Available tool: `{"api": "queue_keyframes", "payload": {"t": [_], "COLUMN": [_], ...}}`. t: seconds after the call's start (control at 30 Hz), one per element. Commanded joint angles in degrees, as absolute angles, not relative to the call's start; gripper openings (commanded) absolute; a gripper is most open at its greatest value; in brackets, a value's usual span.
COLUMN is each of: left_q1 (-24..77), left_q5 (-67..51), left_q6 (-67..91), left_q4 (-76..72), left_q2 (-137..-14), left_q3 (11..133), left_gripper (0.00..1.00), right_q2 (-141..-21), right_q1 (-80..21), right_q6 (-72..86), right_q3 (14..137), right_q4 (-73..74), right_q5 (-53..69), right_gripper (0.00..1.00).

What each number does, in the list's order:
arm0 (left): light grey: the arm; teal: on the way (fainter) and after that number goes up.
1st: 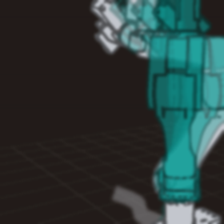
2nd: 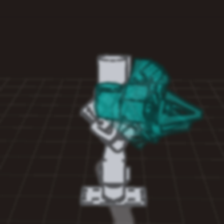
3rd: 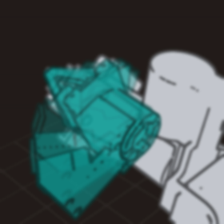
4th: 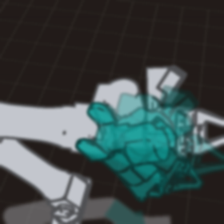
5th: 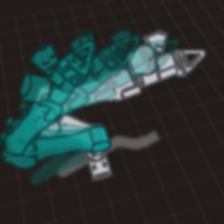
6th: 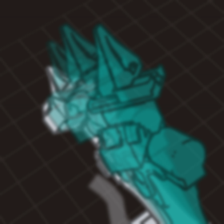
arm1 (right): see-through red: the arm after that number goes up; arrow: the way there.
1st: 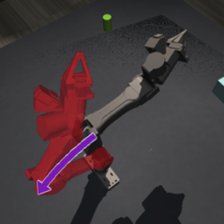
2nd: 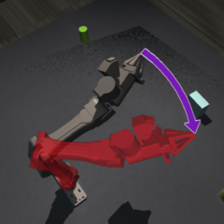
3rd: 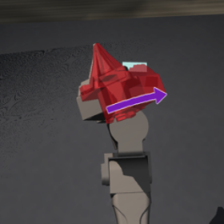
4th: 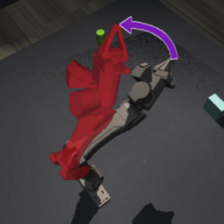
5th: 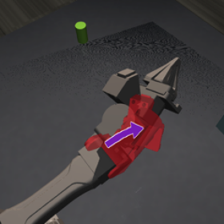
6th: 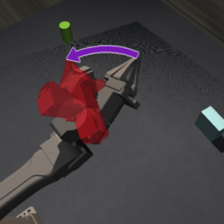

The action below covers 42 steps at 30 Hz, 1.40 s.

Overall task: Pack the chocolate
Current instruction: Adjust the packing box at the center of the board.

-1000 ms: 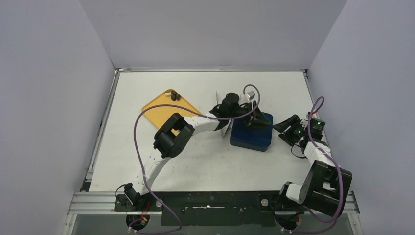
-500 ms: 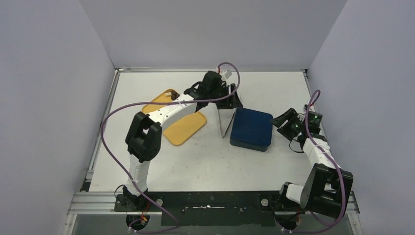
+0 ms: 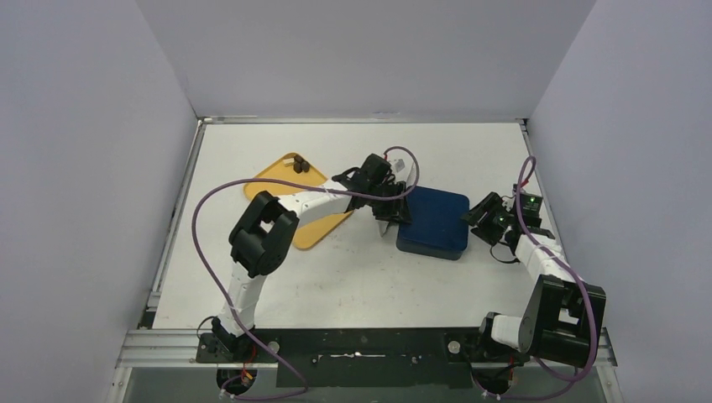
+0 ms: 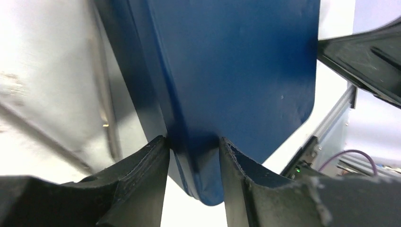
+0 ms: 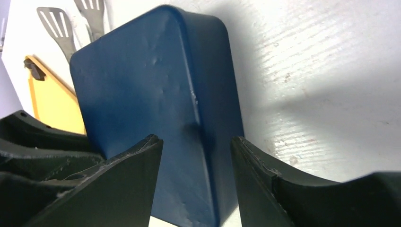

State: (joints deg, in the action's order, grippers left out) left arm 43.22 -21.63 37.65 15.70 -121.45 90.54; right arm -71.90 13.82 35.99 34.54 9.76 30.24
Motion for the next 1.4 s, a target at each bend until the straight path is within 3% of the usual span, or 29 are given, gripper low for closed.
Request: {"api": "queue_keyframes", "payload": {"t": [0.0,0.13,0.3,0.47,0.53,0.63,0.73,0.77,0.87,1.0,1.37], "left_q1": [47.7,50.9,52.3,53.1,53.4,53.4,52.6,51.9,49.3,49.0,54.1], "left_q5": [-26.8,-28.9,-29.0,-28.1,-27.0,-25.3,-26.5,-27.3,-27.2,-23.8,-22.2], "left_q6": [42.1,44.3,46.2,47.7,47.6,47.4,47.5,47.4,45.4,41.6,42.5], "left_q4": [7.1,4.2,1.4,-3.0,-3.9,-4.3,-4.0,-3.3,2.4,9.3,7.9], "left_q2": [-122.4,-126.4,-128.0,-127.9,-127.4,-126.4,-125.8,-125.5,-123.4,-117.6,-112.2], "left_q3": [88.9,91.3,89.9,86.2,84.9,83.2,84.1,85.2,88.6,88.0,75.5], "left_gripper": [0.40,0.40,0.31,0.07,0.01,0.00,0.00,0.05,0.35,0.55,0.60], "right_q2": [-71.8,-73.2,-70.4,-68.4,-67.4,-65.9,-64.5,-64.2,-62.4,-60.1,-58.9], "right_q1": [14.4,14.0,13.8,13.6,12.8,11.6,11.7,11.8,12.1,13.2,14.2], "right_q6": [33.1,33.9,34.5,36.9,38.5,40.2,40.4,40.3,40.8,40.6,40.1], "right_q3": [35.4,32.8,28.9,24.6,22.3,20.4,21.4,22.4,25.4,28.0,27.6], "right_q4": [10.5,7.9,8.0,5.3,4.0,3.1,4.0,5.0,8.2,11.2,12.3], "right_q5": [26.7,29.5,27.3,25.0,24.1,22.8,21.7,21.1,19.2,17.7,19.2], "right_gripper": [0.53,0.42,0.32,0.22,0.19,0.19,0.24,0.27,0.34,0.37,0.41]}}
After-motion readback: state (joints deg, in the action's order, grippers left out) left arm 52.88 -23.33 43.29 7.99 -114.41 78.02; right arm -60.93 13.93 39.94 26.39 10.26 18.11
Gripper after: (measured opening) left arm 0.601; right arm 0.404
